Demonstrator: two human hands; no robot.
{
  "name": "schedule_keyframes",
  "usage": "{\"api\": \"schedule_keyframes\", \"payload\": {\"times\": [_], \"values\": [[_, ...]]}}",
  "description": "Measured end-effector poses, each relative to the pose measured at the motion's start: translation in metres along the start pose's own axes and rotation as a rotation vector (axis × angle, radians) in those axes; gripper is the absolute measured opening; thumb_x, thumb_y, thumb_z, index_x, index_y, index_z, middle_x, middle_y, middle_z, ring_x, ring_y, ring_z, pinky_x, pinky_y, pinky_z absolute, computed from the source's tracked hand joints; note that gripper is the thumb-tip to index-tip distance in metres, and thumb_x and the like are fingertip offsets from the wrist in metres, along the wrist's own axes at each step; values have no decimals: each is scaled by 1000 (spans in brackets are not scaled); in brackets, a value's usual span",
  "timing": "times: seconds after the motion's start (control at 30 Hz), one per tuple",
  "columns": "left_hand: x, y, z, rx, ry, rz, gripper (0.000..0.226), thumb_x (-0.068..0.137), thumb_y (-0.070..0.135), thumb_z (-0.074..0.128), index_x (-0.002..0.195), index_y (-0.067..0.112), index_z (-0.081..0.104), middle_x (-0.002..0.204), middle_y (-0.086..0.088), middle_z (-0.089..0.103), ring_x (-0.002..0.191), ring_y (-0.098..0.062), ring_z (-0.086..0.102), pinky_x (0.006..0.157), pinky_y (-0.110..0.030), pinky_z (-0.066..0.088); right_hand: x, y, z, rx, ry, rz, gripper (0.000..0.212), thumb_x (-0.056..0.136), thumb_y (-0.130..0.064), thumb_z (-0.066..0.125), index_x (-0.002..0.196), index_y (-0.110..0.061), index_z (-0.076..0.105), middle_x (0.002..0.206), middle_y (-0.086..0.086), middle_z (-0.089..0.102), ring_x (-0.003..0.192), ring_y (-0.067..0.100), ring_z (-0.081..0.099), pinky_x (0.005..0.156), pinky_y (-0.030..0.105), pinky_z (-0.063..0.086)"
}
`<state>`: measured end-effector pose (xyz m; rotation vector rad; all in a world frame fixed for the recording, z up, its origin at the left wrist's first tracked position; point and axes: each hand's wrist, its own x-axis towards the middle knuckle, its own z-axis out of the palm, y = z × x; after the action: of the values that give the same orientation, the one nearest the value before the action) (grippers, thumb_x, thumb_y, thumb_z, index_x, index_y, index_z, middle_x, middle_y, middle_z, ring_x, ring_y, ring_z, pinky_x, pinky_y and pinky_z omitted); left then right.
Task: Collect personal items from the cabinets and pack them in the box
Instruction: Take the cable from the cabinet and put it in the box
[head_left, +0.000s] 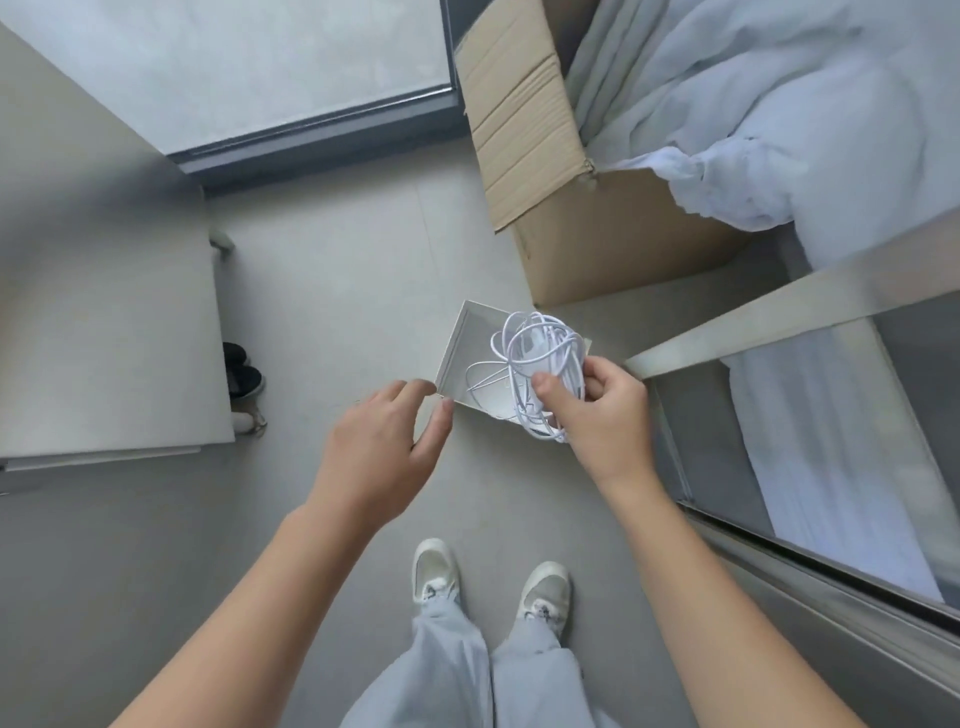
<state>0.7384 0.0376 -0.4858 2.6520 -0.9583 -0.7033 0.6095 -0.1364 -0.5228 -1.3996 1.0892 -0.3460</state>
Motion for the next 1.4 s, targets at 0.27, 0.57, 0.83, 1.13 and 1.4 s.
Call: {"api": "schedule_keyframes", "payload": {"times": [0.27,0.57,0.83,1.13,1.4], "values": [[48,-28,72,-74,64,3,39,98,58,31,115,31,55,117,13,62,103,-14,61,81,-36,47,32,72,12,-7,13,-41,33,70,-44,80,84,-15,72,77,2,77,74,29,73,70,60,59],[119,-46,146,-68,164,125,44,98,55,31,117,25,57,116,9,64,104,-15,61,84,-36,46,98,146,28,-10,25,-131,31,69,-42,80,86,-16,73,80,5,77,75,33,72,72,59,59],[182,-59,197,-132,285,219,43,98,55,31,117,27,57,117,10,64,104,-16,61,82,-37,48,166,188,31,-90,-3,-257,41,63,-50,78,80,-14,71,72,9,73,70,38,69,67,59,56],[233,-59,192,-58,410,364,49,93,63,23,109,33,58,111,12,66,96,-13,63,80,-36,50,202,165,35,-188,-83,-498,36,66,-45,80,87,-16,73,79,9,75,79,39,71,67,57,59],[227,-66,192,-16,363,343,50,93,63,22,112,32,57,111,14,66,99,-13,63,81,-36,50,196,173,22,-253,-101,-455,33,66,-47,83,87,-24,73,80,-3,76,77,24,73,71,53,59]]}}
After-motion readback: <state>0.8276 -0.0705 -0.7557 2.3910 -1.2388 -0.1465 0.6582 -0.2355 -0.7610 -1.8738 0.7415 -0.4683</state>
